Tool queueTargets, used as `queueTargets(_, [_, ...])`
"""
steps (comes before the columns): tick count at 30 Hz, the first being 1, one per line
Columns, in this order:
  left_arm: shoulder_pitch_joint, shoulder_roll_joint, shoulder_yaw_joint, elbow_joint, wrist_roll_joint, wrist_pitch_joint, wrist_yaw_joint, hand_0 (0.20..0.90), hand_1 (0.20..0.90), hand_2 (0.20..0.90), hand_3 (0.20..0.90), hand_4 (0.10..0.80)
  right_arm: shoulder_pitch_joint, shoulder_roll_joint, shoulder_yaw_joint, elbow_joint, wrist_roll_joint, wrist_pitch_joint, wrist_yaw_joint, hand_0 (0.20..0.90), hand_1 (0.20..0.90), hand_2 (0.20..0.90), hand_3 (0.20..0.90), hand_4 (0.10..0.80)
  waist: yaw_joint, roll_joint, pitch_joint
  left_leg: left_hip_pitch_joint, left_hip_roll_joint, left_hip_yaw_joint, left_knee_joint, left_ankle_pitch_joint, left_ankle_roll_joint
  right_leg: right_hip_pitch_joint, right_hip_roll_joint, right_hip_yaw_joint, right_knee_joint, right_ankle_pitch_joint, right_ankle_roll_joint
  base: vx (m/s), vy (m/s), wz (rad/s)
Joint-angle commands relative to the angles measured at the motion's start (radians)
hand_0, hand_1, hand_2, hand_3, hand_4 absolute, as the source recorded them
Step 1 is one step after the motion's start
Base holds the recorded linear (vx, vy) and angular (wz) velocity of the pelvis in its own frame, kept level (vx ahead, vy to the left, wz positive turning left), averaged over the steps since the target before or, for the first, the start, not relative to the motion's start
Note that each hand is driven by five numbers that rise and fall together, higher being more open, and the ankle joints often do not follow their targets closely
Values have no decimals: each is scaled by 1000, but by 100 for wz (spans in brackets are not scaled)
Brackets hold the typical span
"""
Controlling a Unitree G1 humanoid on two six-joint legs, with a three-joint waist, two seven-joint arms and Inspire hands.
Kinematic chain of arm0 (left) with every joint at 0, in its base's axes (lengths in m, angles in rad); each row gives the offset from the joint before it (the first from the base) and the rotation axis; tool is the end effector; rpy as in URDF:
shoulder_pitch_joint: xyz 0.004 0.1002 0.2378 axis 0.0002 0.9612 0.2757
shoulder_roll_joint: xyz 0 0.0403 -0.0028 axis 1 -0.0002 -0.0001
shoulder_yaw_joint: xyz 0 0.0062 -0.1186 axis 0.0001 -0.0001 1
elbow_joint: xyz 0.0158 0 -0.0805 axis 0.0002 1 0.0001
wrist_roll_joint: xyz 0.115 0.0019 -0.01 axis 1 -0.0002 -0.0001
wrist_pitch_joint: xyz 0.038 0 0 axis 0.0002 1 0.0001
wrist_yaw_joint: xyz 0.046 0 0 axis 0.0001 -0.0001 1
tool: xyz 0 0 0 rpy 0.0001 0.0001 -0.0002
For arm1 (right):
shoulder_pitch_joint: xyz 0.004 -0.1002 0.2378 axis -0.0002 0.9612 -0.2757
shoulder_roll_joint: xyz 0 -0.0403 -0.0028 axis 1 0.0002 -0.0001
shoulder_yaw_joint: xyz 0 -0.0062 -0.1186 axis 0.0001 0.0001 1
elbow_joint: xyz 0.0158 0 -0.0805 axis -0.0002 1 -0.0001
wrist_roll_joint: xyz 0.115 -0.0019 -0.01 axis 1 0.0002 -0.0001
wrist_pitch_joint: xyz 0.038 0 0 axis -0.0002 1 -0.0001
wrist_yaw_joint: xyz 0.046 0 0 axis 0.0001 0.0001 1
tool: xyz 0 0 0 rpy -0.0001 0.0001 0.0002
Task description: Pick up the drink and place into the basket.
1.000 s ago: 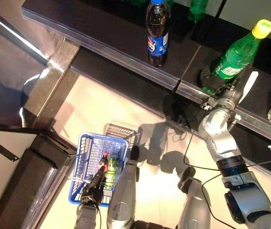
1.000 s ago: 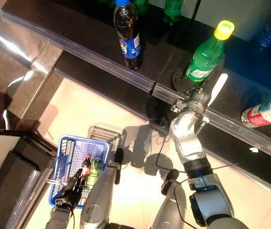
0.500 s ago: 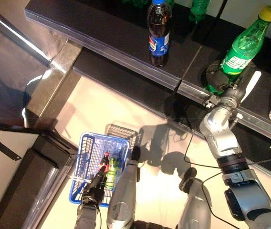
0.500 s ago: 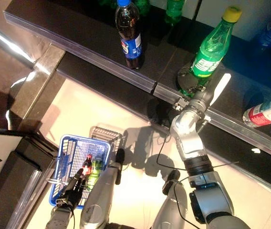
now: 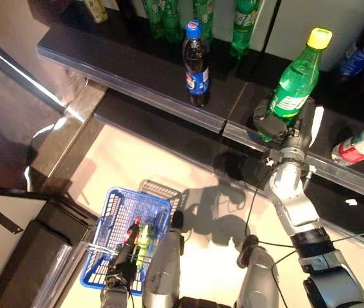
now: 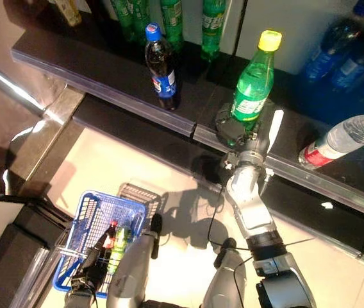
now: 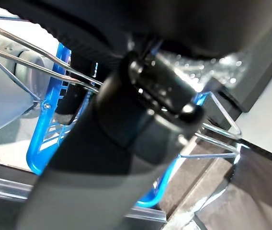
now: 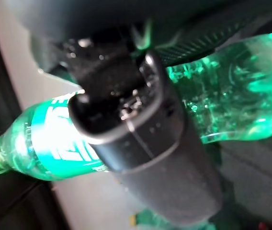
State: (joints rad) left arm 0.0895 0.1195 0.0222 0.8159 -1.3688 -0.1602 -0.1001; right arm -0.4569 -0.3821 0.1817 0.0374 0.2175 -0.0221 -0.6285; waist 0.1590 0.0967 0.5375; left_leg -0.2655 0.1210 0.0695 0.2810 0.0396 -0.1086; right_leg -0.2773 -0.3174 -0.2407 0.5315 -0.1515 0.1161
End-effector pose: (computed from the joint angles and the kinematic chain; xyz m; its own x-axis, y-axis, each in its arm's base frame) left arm 0.1164 0.2038 -0.1209 0.7038 0.2441 -0.6671 -0.7100 0.2710 -0.6500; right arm 0.2956 -0.1604 0.1360 0.8456 -0.3329 0.4173 0.3643 0.9313 0.0047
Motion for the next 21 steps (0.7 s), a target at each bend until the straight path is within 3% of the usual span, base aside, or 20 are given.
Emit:
queueTargets(1, [-16, 33, 32, -374, -39, -82, -277, 300, 300, 300, 200, 100, -113, -9, 21, -279, -11, -115, 120, 300, 300, 300, 200, 100, -17, 0, -121, 39, -13, -17, 87, 49, -11, 158, 37, -42, -94, 2, -75, 46, 52, -1])
queueTargets(10, [29, 53, -50, -618, 2, -22, -326, 300, 300, 300, 200, 100, -33, 37, 191, -326, 81, -38, 273, 300, 300, 300, 200, 100, 17, 8, -171, 87, -25, -31, 57, 57, -15, 239, 26, -71, -123, 2, -68, 29, 38, 9])
queueTargets(13, [34, 89, -90, -748, 39, -19, -353, 300, 300, 300, 200, 100, -6, 66, 263, -296, 170, -12, 278, 300, 300, 300, 200, 100, 43, 6, -165, 83, -31, -49, 52, 57, -13, 253, 20, -93, -127, 6, -63, -15, -10, 26])
queueTargets(21, [-20, 162, -139, -952, 5, 22, -406, 300, 300, 300, 200, 100, -47, 158, 387, -192, 210, -8, 211, 300, 300, 300, 200, 100, 107, 9, -129, 56, -55, -97, 36, 59, -10, 264, 19, -152, -133, 13, -57, -49, -37, 26])
